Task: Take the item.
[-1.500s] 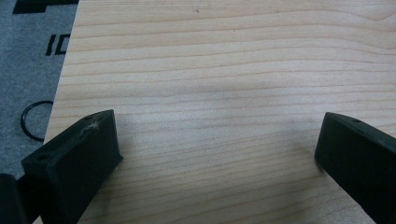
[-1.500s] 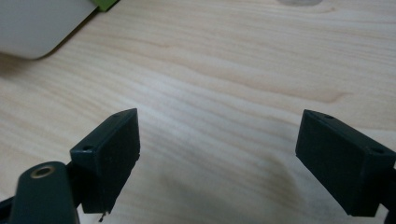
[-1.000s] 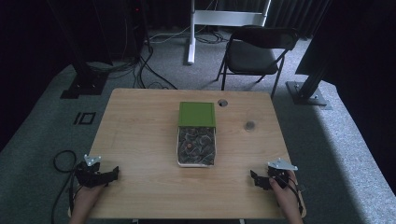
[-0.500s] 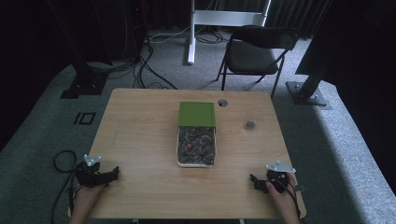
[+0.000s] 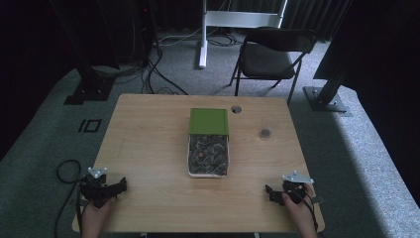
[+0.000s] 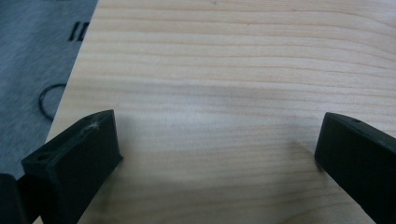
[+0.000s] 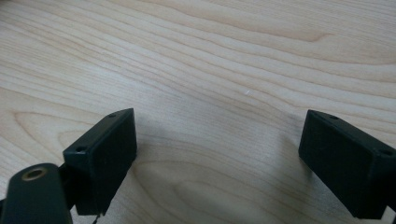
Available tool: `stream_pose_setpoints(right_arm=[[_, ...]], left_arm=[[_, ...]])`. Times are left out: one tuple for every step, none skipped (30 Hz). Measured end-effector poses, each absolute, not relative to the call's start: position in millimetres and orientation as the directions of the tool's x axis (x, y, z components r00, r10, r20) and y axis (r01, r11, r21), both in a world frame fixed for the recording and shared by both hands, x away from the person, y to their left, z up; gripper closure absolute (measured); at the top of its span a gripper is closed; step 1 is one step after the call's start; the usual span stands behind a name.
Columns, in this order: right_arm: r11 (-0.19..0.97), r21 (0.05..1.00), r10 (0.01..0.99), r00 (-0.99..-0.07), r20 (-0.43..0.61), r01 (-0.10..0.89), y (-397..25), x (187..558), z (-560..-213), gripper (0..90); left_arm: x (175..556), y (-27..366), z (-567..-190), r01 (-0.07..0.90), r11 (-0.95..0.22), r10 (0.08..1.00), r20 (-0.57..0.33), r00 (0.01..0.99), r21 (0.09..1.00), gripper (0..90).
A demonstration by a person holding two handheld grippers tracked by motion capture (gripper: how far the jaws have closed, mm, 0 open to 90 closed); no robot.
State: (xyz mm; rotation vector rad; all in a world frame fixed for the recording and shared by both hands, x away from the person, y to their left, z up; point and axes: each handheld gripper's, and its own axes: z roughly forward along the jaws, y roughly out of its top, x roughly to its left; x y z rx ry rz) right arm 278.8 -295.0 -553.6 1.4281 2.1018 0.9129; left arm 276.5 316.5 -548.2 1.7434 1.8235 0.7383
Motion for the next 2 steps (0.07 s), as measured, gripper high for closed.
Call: stream_pose_setpoints(right_arm=[[0.250, 0.727, 0.928, -0.371, 0.008, 0.639, -295.0, 278.8, -553.6, 11.4], [0.250, 0.727, 0.929, -0.371, 0.008, 0.640, -295.0, 278.8, -553.6, 11.4]], left_arm=[[275.1, 313.5, -548.1, 0.723, 0.045, 0.997, 0.010, -0.072, 0.689, 0.3], [275.0, 312.0, -548.3, 0.721, 0.056, 0.996, 0.010, -0.087, 0.690, 0.3]])
